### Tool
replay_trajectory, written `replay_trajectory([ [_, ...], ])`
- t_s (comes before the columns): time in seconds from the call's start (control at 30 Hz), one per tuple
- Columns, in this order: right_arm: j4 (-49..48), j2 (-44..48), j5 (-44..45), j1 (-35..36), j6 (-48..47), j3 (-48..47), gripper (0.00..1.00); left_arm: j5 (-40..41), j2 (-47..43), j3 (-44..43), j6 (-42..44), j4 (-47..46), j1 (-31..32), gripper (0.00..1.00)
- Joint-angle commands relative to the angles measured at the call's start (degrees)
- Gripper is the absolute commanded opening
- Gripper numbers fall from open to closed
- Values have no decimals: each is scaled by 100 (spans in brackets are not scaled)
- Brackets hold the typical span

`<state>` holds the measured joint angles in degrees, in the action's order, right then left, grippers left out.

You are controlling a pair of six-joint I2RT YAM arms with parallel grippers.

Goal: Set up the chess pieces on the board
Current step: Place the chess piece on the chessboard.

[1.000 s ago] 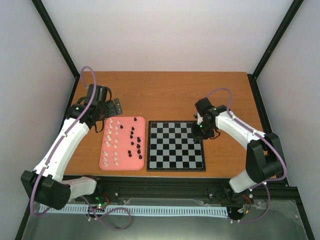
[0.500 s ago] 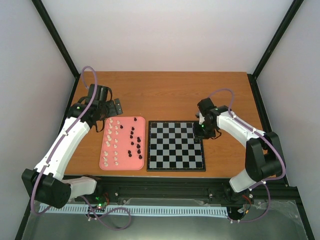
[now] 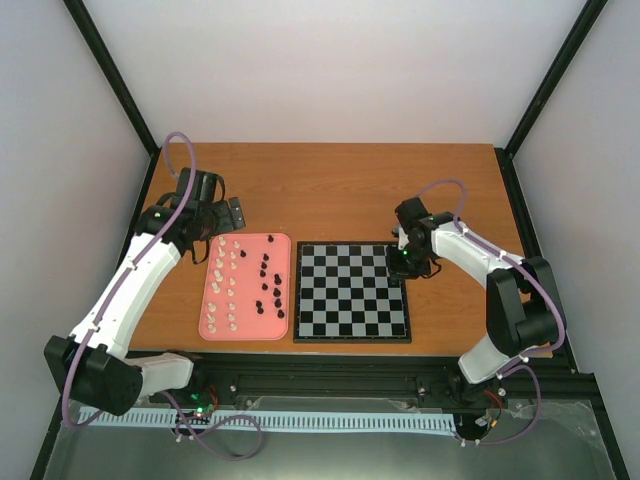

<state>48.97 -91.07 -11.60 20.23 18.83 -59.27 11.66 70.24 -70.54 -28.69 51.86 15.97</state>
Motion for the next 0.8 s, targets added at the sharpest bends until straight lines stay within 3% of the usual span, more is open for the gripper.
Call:
replay_trajectory([
  [0.0,-128,-105,17,-63,-81,-13,3,81,57,-89,-41,-101,-23,100],
  [0.27,-54,-118,93,-72,-124,-14,5,73,119,-107,-40,-122,-23,100],
  [0.57,19,133,79,-72,-204,34,25,34,183,-117,-71,-180,-21,100],
  [0.77,131,265,26,-72,-230,0,29,16,201,-122,-84,-202,-23,100],
])
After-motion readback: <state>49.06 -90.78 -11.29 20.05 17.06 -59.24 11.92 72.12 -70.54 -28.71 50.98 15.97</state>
